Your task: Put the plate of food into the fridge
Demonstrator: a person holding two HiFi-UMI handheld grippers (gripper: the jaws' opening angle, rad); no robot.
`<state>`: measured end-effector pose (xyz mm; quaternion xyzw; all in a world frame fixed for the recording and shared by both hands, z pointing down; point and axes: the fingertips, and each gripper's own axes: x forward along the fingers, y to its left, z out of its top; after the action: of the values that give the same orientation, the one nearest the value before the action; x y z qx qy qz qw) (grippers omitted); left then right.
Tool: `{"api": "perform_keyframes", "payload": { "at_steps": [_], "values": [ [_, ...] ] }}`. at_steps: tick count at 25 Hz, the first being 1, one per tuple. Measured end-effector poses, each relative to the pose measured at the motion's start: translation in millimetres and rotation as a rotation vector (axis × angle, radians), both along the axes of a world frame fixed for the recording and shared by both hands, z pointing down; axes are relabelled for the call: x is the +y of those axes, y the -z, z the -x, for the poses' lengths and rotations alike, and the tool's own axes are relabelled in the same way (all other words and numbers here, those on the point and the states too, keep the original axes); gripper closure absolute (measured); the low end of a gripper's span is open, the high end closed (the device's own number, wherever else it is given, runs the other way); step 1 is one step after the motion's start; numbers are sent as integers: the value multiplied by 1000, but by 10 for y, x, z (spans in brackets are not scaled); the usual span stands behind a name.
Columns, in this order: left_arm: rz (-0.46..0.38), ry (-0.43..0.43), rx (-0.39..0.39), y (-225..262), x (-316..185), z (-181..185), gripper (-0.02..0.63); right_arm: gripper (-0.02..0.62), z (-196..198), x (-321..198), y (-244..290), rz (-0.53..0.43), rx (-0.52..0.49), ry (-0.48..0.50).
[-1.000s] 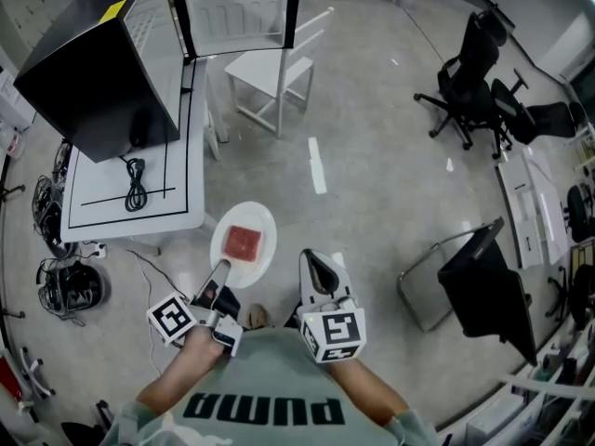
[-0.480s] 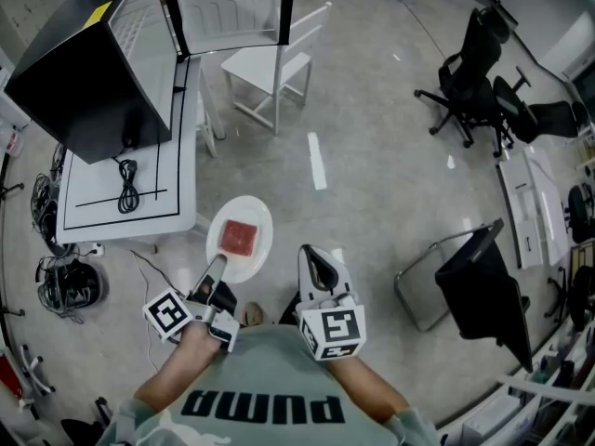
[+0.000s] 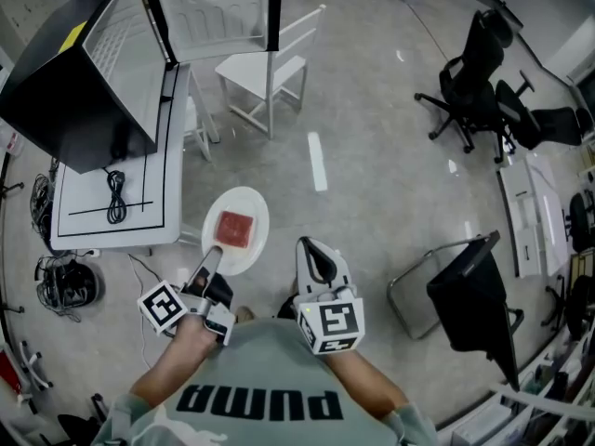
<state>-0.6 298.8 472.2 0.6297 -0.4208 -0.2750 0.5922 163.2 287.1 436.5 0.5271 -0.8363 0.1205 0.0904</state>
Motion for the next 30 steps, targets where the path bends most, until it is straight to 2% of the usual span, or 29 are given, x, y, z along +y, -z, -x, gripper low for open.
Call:
{"api": "perform_keyframes", "payload": {
  "at_steps": [13,22,30],
  "values": [
    [-7,68,-37,29,-413,-541,569,591,-538,-566,19,-10,-28,59],
    [-19,110,-15,53,-562,-963,569,591,-948,-731,12,-17,-20,97],
    [-12,121,-20,21,-670,-1029,569,591,-995,-840,-77,1,-33,107]
  ]
}}
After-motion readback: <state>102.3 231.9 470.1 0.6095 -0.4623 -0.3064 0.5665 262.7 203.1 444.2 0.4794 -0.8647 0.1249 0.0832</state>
